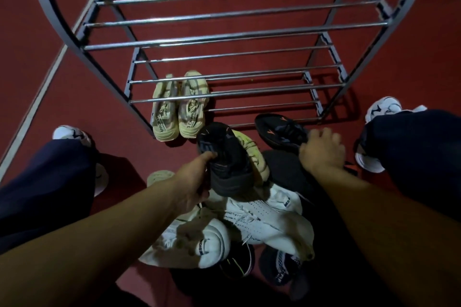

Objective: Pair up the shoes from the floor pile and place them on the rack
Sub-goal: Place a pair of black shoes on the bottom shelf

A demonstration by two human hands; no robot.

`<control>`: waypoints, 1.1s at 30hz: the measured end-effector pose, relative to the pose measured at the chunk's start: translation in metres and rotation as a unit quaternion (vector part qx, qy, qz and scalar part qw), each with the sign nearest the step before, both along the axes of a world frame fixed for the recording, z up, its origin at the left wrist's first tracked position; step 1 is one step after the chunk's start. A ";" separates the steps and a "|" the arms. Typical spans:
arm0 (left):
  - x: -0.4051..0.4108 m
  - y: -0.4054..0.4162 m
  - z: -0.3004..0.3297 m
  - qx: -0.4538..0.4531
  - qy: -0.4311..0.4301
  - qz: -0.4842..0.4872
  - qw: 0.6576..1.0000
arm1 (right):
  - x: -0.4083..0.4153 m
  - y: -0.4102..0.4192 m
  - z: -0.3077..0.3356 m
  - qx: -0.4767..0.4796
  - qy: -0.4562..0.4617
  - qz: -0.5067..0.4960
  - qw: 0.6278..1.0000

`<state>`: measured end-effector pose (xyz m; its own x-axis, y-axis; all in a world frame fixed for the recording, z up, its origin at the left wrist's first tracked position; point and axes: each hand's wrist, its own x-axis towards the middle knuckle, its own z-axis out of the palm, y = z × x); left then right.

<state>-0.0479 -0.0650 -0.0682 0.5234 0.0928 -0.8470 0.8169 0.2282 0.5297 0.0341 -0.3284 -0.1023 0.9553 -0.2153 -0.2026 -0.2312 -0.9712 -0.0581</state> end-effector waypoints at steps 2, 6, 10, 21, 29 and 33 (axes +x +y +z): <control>0.001 0.003 -0.010 0.003 -0.001 -0.013 1.000 | 0.009 -0.020 -0.004 0.072 0.084 -0.092 0.990; 0.000 -0.009 0.001 0.020 -0.005 -0.050 0.999 | 0.011 -0.032 -0.011 0.114 0.118 -0.152 0.975; -0.006 -0.015 0.009 0.061 0.014 -0.109 0.992 | 0.013 -0.028 0.007 0.104 0.088 -0.170 0.976; -0.012 -0.007 0.037 -0.043 0.000 -0.158 0.987 | -0.006 -0.025 0.019 0.132 -0.031 -0.066 0.989; 0.033 0.001 0.024 0.006 -0.077 -0.084 0.993 | 0.026 -0.016 0.034 0.369 -0.078 -0.234 0.896; 0.064 -0.003 0.007 0.018 -0.110 -0.016 0.994 | 0.048 0.018 0.018 0.500 0.016 -0.279 0.820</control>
<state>0.0165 -0.0681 -0.0613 0.6982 0.1014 -0.7087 0.6875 0.1815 0.7032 0.0816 -0.3101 -0.0841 0.7548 -0.3279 -0.5682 -0.6409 -0.1841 -0.7452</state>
